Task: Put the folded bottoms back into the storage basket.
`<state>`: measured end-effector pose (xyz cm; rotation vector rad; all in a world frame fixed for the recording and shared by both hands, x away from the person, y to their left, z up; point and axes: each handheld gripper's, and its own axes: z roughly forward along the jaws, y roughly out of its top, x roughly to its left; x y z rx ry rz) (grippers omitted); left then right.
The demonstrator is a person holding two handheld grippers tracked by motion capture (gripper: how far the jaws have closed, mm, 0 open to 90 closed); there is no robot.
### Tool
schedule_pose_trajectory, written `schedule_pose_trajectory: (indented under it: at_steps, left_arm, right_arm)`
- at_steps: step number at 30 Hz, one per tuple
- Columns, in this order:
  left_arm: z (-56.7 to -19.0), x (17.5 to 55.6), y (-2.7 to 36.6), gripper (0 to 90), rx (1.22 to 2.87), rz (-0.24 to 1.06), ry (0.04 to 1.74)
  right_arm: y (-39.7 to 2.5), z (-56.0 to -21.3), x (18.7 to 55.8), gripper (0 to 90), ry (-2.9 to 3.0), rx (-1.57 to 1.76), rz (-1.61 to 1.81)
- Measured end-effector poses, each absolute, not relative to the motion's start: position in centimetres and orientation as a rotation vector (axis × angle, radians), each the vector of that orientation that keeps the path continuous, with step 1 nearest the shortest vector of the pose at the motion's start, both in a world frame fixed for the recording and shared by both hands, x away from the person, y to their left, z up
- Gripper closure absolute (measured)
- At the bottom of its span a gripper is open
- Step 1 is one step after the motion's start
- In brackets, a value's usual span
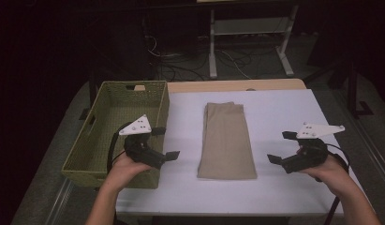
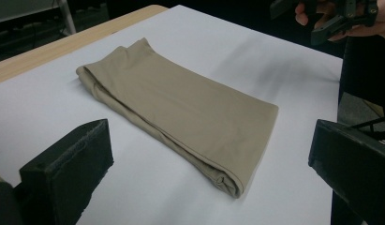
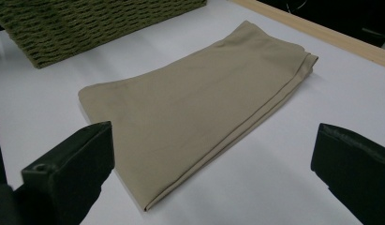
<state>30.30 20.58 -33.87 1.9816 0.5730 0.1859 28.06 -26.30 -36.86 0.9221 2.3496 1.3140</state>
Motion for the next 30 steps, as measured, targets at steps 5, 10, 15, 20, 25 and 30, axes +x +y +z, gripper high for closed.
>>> schedule_pose_trajectory:
  at_steps: [5, 10, 15, 20, 25, 30]
  left_arm:
    - [-33.9, 30.3, 20.6, 0.2, 1.977, 0.184, 0.578]
    - [-33.9, 30.3, 20.6, 0.3, 1.978, 0.181, 0.569]
    - [-33.9, 30.3, 20.7, 0.3, 1.972, 0.187, 0.568]
    - [-33.9, 30.3, 20.7, 0.3, 1.973, 0.183, 0.568]
    - [-33.9, 30.3, 20.7, 0.3, 1.967, 0.179, 0.571]
    - [-33.9, 30.3, 20.8, 0.3, 1.961, 0.179, 0.569]
  right_arm:
    - [-26.2, -37.1, 28.0, 0.0, 2.36, 0.919, 1.306]
    - [-26.0, -37.4, 28.0, 0.0, 2.372, 0.912, 1.3]
    - [-25.9, -37.9, 28.0, 0.0, 2.386, 0.913, 1.296]
    - [-25.8, -38.2, 28.0, 0.0, 2.397, 0.907, 1.297]
    - [-25.6, -38.7, 28.0, 0.0, 2.412, 0.907, 1.305]
    - [-25.3, -39.2, 28.0, 0.0, 2.445, 0.911, 1.301]
